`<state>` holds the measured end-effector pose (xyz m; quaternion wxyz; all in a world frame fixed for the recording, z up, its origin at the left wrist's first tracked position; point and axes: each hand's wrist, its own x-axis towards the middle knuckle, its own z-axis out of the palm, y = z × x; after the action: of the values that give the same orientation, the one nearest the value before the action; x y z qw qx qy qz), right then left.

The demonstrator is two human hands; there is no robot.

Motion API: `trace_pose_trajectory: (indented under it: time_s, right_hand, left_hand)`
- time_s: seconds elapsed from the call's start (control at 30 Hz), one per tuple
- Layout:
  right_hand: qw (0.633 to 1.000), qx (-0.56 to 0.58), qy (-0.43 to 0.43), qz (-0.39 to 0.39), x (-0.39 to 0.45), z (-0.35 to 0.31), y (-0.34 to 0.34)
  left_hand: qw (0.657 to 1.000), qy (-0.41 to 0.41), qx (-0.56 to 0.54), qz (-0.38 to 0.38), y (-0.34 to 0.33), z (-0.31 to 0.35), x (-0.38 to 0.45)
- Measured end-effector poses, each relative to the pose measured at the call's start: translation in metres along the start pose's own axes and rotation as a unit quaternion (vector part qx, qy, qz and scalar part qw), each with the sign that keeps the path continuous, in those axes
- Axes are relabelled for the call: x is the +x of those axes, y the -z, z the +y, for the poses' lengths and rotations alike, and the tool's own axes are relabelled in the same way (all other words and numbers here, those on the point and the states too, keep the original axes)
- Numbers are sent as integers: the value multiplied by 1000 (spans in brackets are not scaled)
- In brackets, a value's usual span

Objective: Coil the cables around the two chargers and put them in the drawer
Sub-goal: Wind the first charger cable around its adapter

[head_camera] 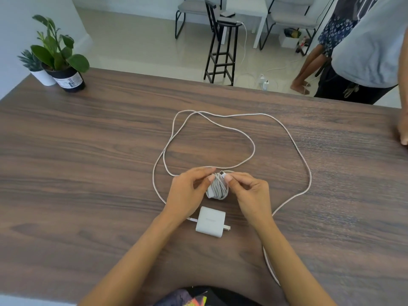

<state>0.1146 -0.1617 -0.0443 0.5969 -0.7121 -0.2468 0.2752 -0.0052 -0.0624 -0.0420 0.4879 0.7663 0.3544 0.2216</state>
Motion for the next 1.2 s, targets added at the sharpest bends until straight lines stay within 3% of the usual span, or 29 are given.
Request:
trace_pose_trajectory:
  time_s: [0.2, 0.53, 0.77, 0.87, 1.03, 1.2]
  right_hand:
    - [1000, -9, -14, -2, 0, -5, -5]
    - [999, -13, -36, 17, -1, -11, -4]
    - [998, -51, -26, 23, -4, -13, -5]
    - [998, -49, -21, 29, -6, -14, -5]
    - [999, -41, -21, 25, -7, -13, -4]
    - [999, -39, -23, 18, -5, -12, 0]
  left_hand:
    - [997, 19, -72, 31, 0, 6, -1]
    - [996, 56, -68, 32, -3, -1, 3]
    - [995, -36, -35, 91, -11, -3, -3]
    - [995, -35, -51, 84, -12, -7, -3]
    - [991, 41, -118, 40, -8, -9, 0]
    - [989, 48, -137, 24, -8, -4, 1]
